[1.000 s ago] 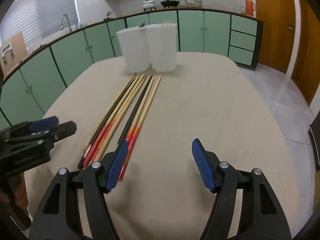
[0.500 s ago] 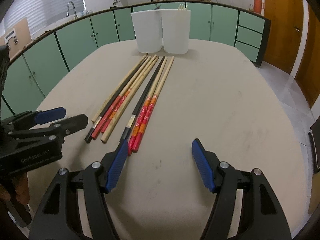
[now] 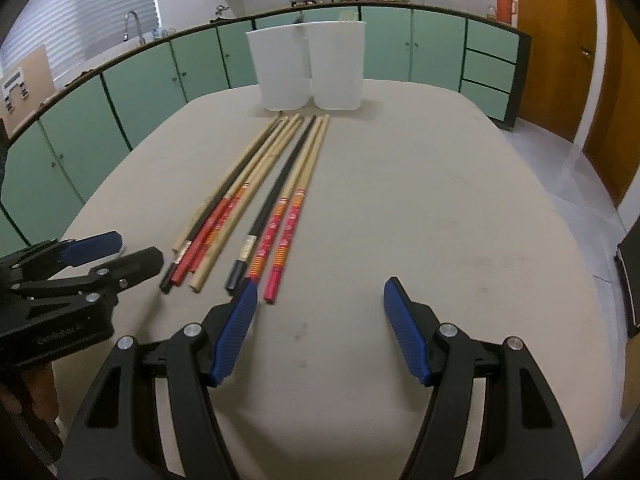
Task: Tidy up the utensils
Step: 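Move both open tools back over the row of chopsticks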
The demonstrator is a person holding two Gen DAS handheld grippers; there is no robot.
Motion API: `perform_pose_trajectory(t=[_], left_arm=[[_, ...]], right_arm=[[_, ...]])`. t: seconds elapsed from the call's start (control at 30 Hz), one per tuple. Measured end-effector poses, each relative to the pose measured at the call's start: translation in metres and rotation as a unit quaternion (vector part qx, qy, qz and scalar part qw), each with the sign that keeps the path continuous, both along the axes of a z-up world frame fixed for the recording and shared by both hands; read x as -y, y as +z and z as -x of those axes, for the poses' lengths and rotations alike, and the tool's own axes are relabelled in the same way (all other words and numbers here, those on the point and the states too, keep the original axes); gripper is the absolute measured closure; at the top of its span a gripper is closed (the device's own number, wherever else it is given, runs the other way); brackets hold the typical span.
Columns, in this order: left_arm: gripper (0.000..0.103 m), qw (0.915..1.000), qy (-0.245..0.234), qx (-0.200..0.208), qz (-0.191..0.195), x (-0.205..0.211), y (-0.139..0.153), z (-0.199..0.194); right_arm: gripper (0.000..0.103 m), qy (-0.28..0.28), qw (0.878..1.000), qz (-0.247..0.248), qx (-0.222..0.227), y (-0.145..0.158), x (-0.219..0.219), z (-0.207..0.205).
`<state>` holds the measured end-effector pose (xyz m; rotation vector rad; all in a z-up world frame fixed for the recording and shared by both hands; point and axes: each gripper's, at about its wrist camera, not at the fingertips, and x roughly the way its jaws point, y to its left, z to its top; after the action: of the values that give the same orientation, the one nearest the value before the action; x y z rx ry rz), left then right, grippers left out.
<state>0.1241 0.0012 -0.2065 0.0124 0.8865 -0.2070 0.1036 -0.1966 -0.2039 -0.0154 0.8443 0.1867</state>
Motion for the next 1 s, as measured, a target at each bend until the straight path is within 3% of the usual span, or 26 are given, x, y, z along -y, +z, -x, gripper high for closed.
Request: perform_pose_trajectory(t=[0.2, 0.33, 1.0], left_arm=[[0.039, 1.0000, 0.001, -0.006, -0.002, -0.001, -0.003, 0.002], [0.039, 1.0000, -0.003, -0.007, -0.003, 0.001, -0.003, 0.002], [0.038, 0.9998, -0.011, -0.008, -0.012, 0.014, -0.006, -0.012]], right_arm=[[0.043, -0.017, 0.999, 0.031, 0.005, -0.005, -0.001, -0.002], [0.043, -0.037, 0.999, 0.018, 0.000, -0.003, 0.013, -0.008], [0.043, -0.029, 1.000, 0.002, 0.002, -0.005, 0.011, -0.009]])
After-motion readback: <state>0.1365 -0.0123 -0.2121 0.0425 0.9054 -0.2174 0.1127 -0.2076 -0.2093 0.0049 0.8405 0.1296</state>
